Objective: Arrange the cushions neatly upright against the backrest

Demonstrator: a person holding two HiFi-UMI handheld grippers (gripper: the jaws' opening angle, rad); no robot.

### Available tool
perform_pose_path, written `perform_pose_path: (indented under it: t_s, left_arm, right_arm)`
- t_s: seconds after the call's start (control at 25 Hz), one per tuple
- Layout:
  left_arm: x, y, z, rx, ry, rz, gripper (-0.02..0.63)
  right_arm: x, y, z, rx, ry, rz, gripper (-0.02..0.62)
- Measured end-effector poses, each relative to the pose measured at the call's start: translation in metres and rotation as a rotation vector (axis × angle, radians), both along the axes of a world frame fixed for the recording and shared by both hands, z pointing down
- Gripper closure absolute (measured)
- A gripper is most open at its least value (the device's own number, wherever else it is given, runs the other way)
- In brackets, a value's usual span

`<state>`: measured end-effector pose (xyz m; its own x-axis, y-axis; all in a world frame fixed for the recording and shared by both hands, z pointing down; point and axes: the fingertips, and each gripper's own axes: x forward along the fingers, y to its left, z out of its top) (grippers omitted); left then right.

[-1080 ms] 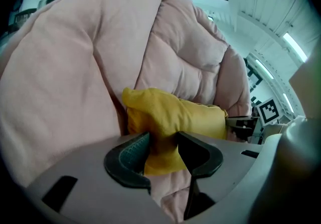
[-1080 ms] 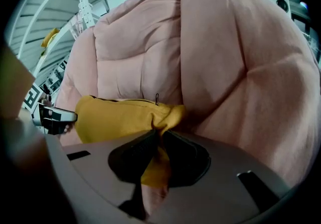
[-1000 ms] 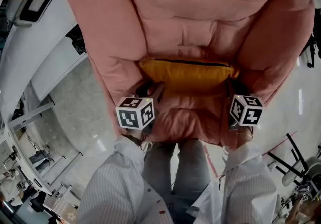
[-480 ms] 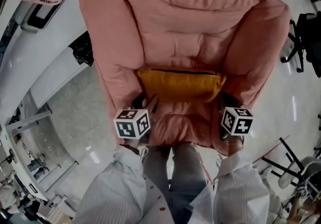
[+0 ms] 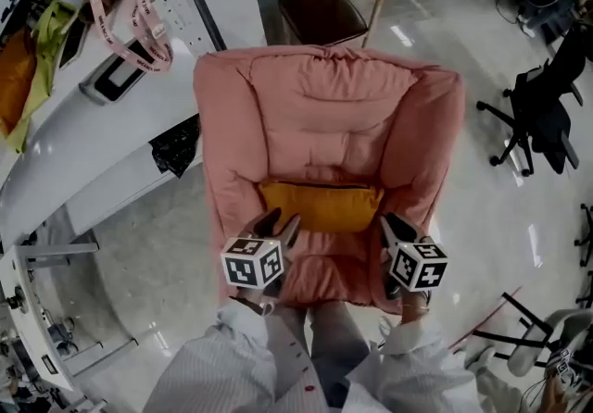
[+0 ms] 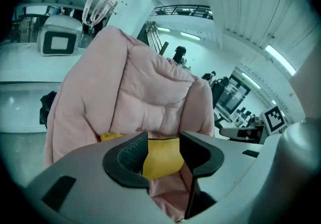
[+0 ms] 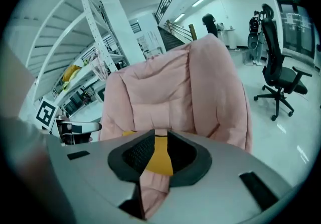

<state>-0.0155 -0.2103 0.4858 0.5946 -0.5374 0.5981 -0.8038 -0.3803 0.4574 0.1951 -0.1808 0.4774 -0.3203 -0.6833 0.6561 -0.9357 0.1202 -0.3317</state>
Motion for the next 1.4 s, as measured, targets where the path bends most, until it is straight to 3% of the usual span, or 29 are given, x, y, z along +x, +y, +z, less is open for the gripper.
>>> perform_pose_path:
  t_s: [0.48, 0.84, 1.16, 1.4]
  left_arm:
    - [0.041, 0.020, -0.144, 0.197, 0.120, 0.055, 0.420]
    - [0.075, 0.037, -0.265, 0.389, 0.314, 0.155, 0.479]
    - [0.090, 0.068, -0.323, 0.499, 0.345, 0.285, 0.580]
    - [0.102, 0.085, -0.337, 0.510, 0.378, 0.361, 0.595]
  right_arm:
    - [-0.008, 0.012, -0.145, 0.229, -0.025, -0.072, 0.557]
    - [-0.023, 0.029, -0.253, 0.439, -0.031, -0.122, 0.557]
    - [-0.053, 0.058, -0.334, 0.610, -0.030, -0.226, 0.562]
    - [-0.054, 0.072, -0.356, 0.675, 0.040, -0.231, 0.581]
